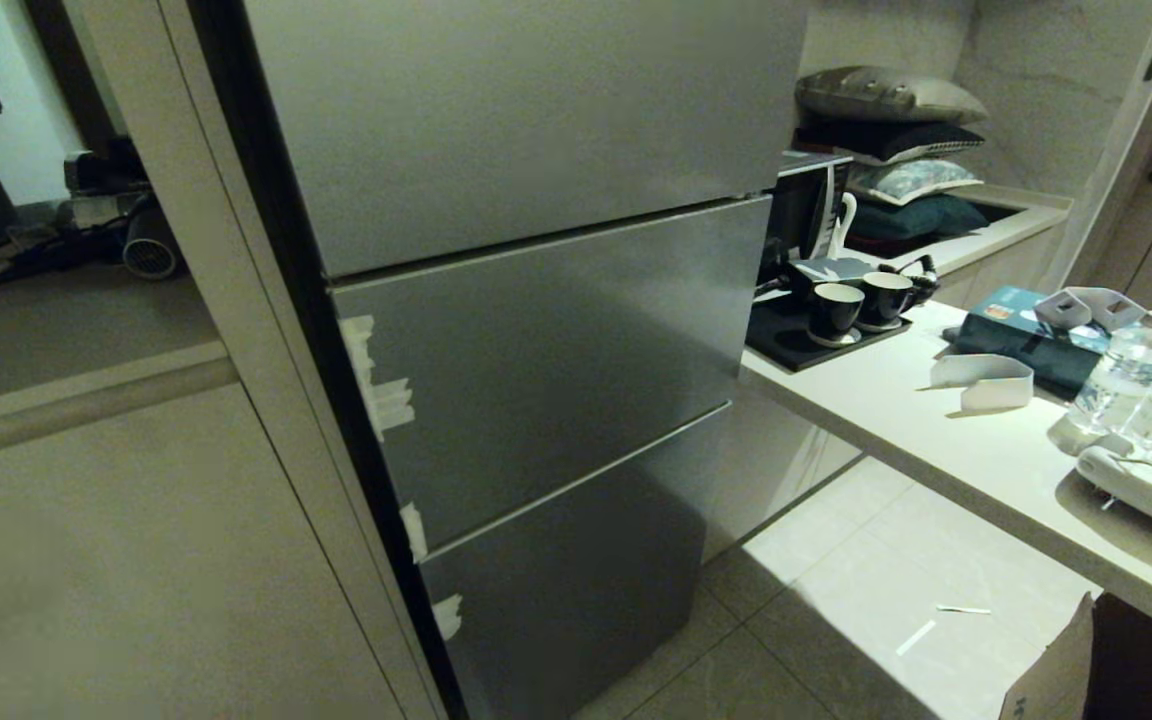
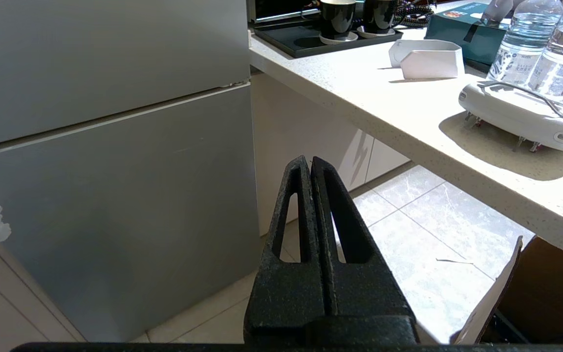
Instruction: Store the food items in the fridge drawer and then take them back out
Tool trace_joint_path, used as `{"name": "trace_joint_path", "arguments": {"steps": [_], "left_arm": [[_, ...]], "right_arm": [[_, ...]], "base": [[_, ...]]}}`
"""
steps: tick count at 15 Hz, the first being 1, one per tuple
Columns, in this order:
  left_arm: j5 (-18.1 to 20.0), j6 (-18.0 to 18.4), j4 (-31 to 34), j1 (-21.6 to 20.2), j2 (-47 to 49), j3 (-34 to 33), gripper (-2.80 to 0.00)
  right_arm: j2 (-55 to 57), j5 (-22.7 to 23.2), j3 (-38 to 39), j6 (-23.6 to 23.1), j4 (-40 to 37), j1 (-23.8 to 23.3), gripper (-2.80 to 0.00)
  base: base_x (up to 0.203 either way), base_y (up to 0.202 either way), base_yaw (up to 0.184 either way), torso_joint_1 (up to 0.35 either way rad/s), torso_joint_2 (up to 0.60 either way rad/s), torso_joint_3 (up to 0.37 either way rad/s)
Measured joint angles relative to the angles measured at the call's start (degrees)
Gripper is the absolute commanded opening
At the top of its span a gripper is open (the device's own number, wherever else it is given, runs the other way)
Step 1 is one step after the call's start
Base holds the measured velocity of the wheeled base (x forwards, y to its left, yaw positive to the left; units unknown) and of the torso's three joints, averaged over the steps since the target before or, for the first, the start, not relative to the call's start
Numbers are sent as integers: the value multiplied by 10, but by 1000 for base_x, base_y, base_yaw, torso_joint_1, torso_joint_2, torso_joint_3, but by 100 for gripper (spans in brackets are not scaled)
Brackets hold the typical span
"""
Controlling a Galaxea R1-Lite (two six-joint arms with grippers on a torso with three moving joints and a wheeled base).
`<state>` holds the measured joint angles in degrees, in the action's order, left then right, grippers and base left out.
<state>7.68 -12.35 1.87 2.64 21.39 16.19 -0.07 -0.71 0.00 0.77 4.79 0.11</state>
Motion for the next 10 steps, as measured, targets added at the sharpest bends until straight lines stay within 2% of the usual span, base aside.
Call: {"name": "trace_joint_path", "arguments": {"steps": [4,8,10], "left_arm": [[7,-88,-74,8,181,66,-280],[7,-148,-145,5,343,143,-280],[4,-164,-196,4,418,171,-280]], "right_arm": [[0,0,0,0,0,0,-280],[0,0,0,0,0,0,-280],[0,0,0,0,0,0,-280]], "base": [[0,0,0,0,0,0],[0,0,0,0,0,0],[0,0,0,0,0,0]]}}
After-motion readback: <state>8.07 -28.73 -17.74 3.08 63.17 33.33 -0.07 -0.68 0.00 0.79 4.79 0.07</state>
